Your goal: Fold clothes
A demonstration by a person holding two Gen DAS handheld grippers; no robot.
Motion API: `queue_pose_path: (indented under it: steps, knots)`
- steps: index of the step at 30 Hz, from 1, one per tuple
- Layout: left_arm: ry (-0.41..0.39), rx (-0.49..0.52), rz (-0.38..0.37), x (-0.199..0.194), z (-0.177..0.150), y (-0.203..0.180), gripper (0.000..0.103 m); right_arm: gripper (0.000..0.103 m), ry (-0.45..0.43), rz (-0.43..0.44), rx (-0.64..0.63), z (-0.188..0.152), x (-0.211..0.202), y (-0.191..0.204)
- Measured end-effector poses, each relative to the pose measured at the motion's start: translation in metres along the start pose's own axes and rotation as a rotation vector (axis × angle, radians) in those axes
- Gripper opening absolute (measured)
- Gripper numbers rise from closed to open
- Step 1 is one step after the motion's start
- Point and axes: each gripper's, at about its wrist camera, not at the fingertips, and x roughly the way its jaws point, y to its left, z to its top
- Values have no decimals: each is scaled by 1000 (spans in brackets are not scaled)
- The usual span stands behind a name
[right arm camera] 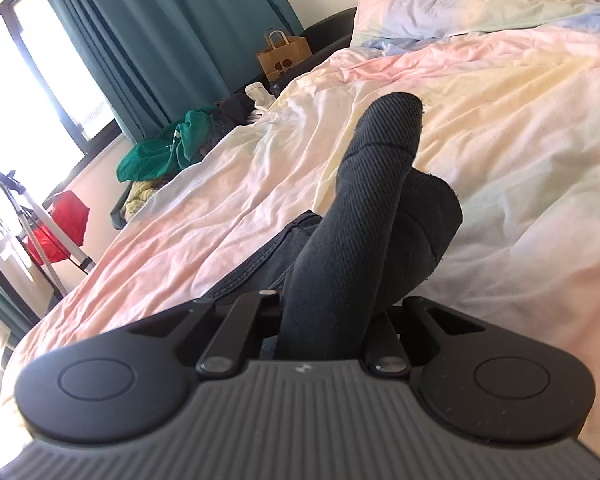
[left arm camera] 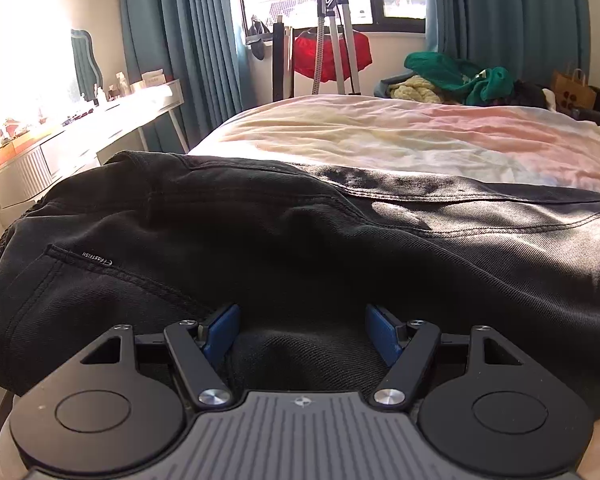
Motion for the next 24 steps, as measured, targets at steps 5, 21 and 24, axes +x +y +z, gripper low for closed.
queue_pose_path:
  steps: [5, 21, 24]
  knots:
    - [-3, -16, -16, -3, 2, 3, 73, 13, -79, -23, -129, 10, -21, 44]
    - [-98, -203, -49, -48, 11, 41, 78, 14, -377, 381, -1127, -167, -162, 269]
    - [-129, -291, -60, -60, 11, 59, 78, 14, -225, 441, -1211, -235, -158, 272]
